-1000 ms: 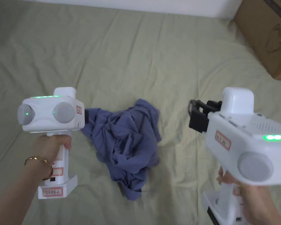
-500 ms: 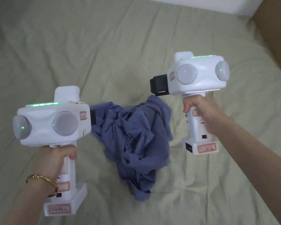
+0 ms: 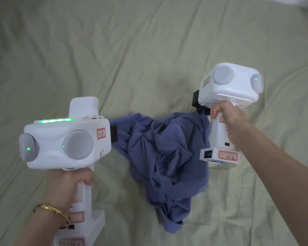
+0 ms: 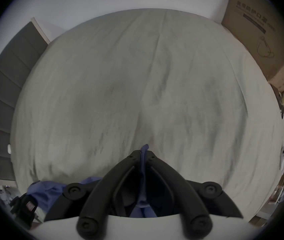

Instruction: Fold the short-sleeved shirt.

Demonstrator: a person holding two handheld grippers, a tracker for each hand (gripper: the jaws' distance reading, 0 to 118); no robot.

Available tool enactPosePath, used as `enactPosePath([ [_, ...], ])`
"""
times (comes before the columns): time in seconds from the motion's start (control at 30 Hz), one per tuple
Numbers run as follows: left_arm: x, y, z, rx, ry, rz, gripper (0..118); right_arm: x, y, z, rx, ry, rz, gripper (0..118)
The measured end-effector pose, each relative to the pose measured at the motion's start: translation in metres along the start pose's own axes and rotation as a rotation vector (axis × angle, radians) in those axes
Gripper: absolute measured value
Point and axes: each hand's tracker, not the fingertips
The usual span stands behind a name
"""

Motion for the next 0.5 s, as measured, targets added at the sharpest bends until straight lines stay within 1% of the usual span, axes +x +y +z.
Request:
enactPosePath([
  [0.07,-0.005,0.001,0.006,0.004,-0.009,0.053,4,0.016,-0.004,0.028,0.051,0.023,-0.012,4],
  [0.13,-0.009,0.003,0.018,0.028,-0.028,0.085,4,0.035,-0.011,0.063,0.113,0.055,-0.002,4],
  [0.27,-0.016,0.014,0.057,0.111,-0.018,0.095,4,0.079,-0.030,0.146,0.233,0.104,0.001,4],
  [0.33,-0.020,0.023,0.083,0.170,-0.014,0.108,4,0.102,-0.044,0.189,0.304,0.153,0.002,4],
  [0.4,-0.024,0.032,0.111,0.215,-0.025,0.109,4,0.122,-0.059,0.228,0.356,0.137,-0.003,4],
  [0.5,-0.026,0.048,0.158,0.321,-0.024,0.097,4,0.152,-0.083,0.287,0.461,0.126,-0.049,4],
])
